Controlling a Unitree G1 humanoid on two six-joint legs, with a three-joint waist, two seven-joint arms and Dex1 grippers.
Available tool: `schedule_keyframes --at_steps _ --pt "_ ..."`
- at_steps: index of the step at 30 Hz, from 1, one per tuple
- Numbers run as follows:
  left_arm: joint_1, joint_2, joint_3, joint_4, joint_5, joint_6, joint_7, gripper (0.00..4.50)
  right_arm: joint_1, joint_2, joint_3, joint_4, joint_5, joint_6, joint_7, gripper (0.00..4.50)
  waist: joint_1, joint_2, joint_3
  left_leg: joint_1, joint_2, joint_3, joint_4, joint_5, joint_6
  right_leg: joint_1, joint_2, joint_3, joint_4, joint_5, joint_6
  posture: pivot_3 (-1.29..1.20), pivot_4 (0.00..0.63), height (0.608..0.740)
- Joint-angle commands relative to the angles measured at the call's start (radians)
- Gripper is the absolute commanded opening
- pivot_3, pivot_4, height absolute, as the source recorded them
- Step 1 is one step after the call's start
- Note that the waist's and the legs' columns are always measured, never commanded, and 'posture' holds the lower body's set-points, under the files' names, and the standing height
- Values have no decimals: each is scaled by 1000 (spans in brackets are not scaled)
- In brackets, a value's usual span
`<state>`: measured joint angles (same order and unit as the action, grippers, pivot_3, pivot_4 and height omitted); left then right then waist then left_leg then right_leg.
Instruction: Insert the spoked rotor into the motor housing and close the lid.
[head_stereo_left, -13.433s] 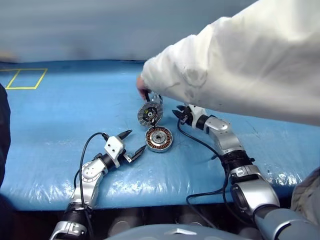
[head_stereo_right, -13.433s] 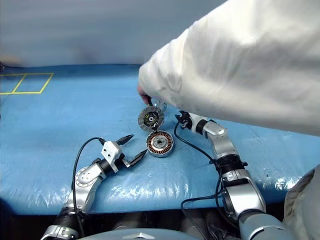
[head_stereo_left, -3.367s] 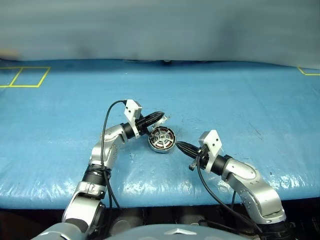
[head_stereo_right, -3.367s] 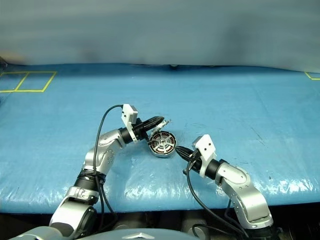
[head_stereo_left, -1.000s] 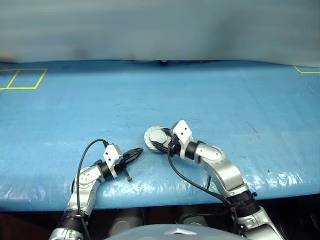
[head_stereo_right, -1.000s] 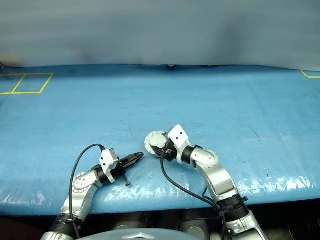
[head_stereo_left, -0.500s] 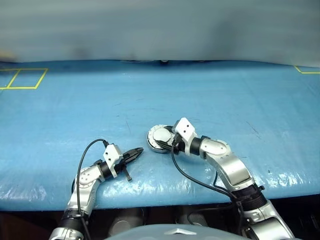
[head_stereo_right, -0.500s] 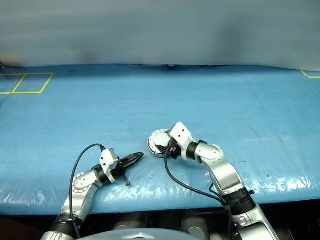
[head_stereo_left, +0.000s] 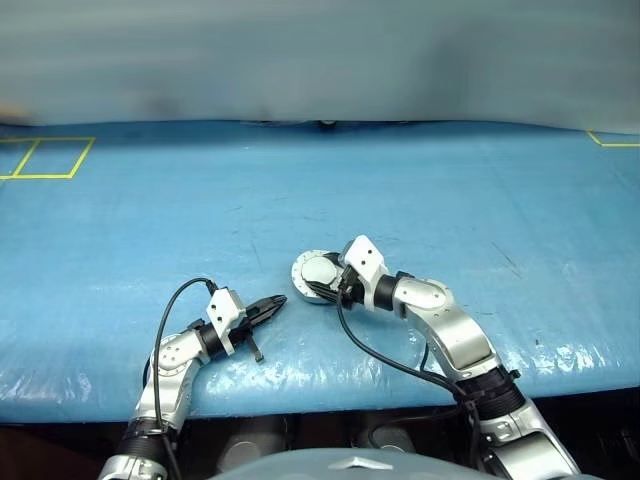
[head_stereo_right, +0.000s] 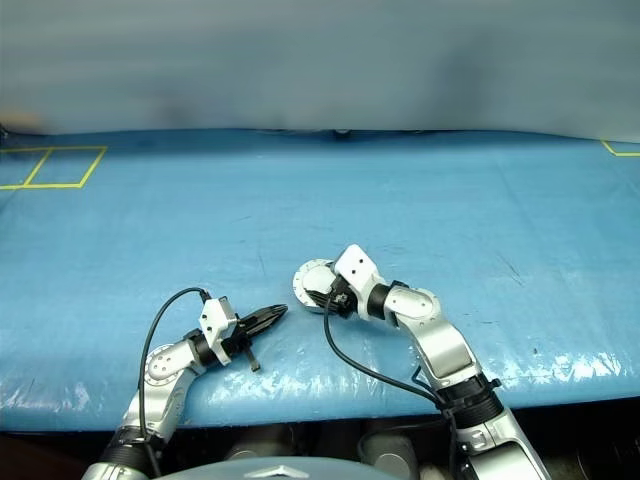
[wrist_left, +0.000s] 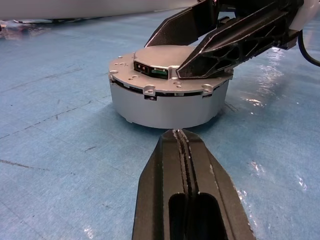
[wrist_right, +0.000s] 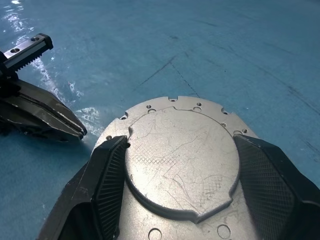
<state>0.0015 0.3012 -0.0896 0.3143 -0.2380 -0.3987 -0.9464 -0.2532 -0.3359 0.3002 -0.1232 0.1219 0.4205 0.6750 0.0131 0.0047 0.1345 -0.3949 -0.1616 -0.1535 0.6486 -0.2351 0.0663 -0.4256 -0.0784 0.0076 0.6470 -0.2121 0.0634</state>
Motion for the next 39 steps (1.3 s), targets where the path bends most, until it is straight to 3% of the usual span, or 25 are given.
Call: schedule_keyframes --at_steps 1,24,31,39 --pt "-2 -2 -5 -3 -1 -9 2 0 -8 -16 11 11 -24 -4 3 3008 0 0 0 0 0 0 0 0 0 0 0 0 0 0 0 0 150 740" --pt "-11 -23 20 -10 -15 -6 52 0 -18 4 71 123 -70 89 -1 3008 0 0 -3 4 7 4 0 0 1 1 4 -1 0 4 -7 0 150 740" --pt "-15 -27 24 -9 -17 -10 72 0 -26 6 105 122 -90 131 -14 3008 1 0 -3 17 13 6 -3 -1 -1 15 8 0 -3 1 -5 0 150 740" --pt "-20 -26 19 -5 -15 -6 77 0 -48 28 109 90 -81 188 -26 3008 -1 0 -3 18 14 7 -3 -2 -3 14 10 0 -2 1 -5 0 150 740"
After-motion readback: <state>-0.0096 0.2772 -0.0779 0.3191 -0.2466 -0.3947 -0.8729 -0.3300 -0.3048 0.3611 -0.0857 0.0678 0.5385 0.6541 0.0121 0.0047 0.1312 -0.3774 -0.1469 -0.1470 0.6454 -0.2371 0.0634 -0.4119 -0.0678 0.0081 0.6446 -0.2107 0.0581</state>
